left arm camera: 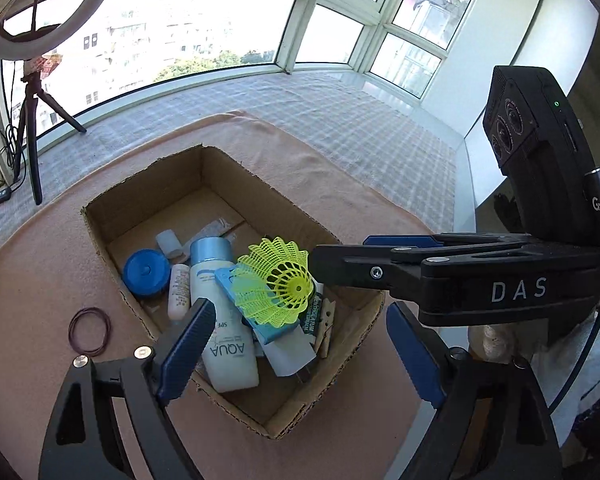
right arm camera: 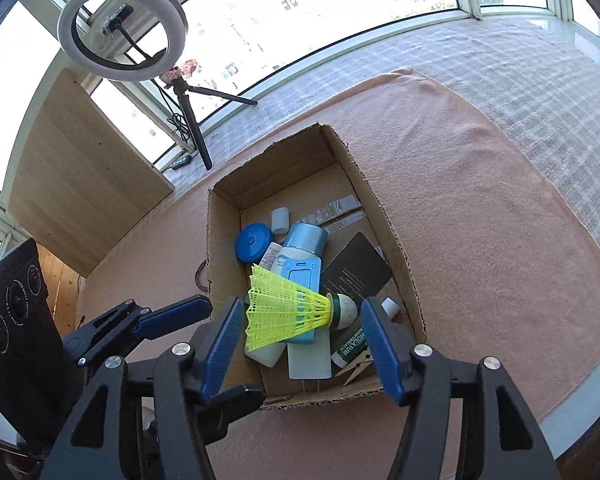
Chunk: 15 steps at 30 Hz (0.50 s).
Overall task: Organize objects
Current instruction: 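Carry the shuttlecock into the box and open the right gripper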
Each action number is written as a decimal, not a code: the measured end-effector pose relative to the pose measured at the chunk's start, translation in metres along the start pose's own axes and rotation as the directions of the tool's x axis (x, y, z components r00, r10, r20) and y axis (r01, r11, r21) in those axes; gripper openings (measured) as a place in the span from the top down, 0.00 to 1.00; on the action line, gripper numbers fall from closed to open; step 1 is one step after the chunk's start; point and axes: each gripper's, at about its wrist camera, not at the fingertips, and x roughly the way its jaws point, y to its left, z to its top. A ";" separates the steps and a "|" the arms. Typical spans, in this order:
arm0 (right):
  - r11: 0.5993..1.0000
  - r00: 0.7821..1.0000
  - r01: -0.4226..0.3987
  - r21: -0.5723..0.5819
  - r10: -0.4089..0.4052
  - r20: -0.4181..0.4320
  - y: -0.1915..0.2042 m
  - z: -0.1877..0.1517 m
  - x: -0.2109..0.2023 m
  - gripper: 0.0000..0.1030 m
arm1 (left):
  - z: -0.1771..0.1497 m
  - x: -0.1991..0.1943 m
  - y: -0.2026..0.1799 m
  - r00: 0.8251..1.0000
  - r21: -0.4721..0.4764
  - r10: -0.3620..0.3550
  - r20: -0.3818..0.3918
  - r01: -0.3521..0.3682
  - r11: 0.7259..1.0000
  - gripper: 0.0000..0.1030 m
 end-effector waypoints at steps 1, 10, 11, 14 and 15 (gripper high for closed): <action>1.000 1.000 0.010 0.003 -0.010 0.011 -0.002 0.001 -0.001 0.34 | 0.000 0.001 0.001 1.000 0.000 0.002 -0.009 -0.002 1.000 0.13; 0.999 0.999 0.047 -0.022 -0.047 0.001 0.002 0.003 0.006 0.34 | -0.004 -0.004 0.012 1.000 -0.017 0.026 -0.015 -0.027 1.000 0.13; 0.999 0.999 0.046 -0.026 -0.046 0.000 0.004 0.003 0.007 0.34 | -0.004 -0.006 0.013 1.000 -0.019 0.029 -0.012 -0.029 0.999 0.13; 0.998 0.999 0.045 -0.038 -0.045 0.001 0.010 0.002 0.008 0.33 | -0.007 -0.014 0.018 0.999 -0.026 0.049 -0.001 -0.049 0.998 0.13; 0.998 0.999 0.044 -0.041 -0.044 0.001 0.012 0.002 0.008 0.33 | -0.008 -0.017 0.020 0.998 -0.030 0.056 0.002 -0.056 0.998 0.13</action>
